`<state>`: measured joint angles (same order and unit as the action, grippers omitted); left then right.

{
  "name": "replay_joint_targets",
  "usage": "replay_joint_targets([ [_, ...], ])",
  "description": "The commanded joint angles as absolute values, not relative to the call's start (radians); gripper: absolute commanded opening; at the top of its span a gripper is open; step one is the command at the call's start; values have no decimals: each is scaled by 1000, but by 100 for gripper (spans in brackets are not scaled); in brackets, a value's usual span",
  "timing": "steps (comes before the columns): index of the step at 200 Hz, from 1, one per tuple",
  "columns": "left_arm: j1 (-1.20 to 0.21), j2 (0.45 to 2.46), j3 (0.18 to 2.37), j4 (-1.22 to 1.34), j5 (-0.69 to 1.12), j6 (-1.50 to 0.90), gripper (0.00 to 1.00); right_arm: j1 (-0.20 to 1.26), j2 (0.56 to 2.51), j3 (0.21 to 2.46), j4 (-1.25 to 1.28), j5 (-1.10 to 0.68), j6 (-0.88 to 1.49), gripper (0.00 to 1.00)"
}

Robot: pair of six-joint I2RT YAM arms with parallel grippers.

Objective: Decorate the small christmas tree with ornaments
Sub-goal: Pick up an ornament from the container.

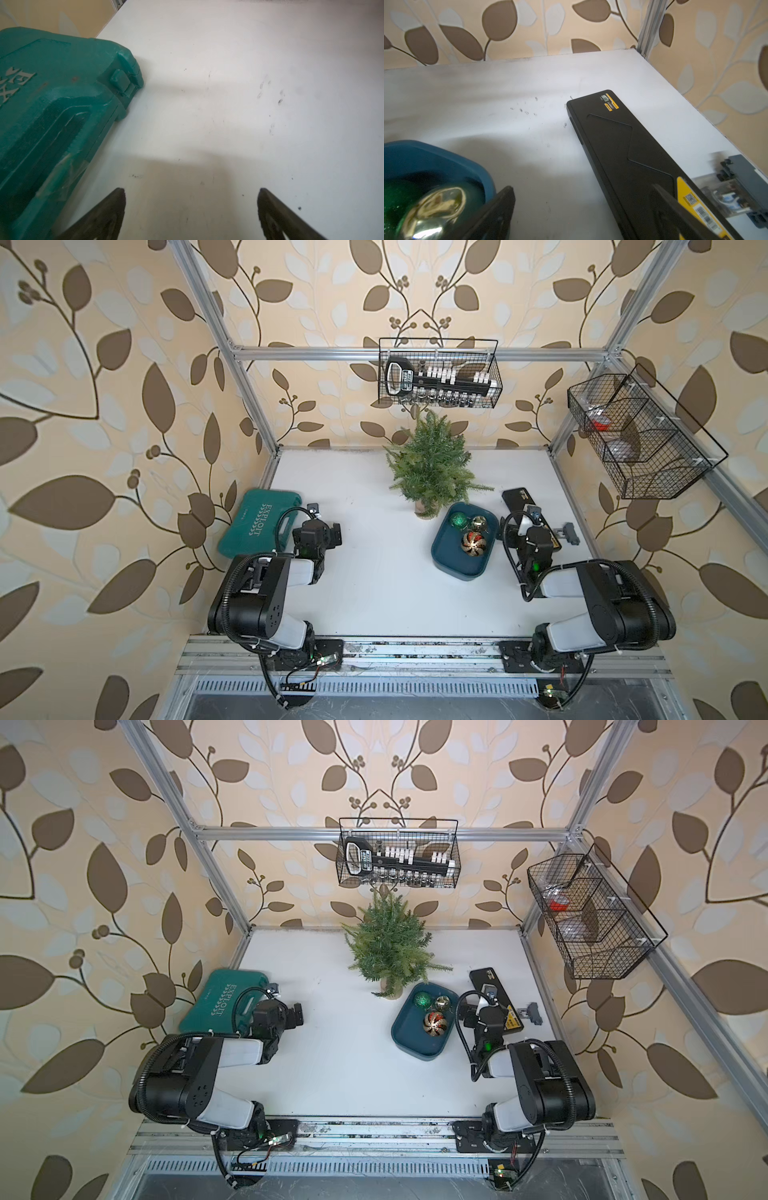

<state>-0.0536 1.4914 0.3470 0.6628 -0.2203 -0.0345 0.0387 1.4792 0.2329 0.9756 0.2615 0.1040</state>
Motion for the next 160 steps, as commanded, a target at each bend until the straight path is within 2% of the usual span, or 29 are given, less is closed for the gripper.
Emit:
replay_joint_targets([
  [1,-66,1499,380,759,-264,-45,99,46,1497,263,1051,287,86,100],
  [160,-64,1489,370,766,-262,-46,99,47,1485,254,1058,286,87,100],
])
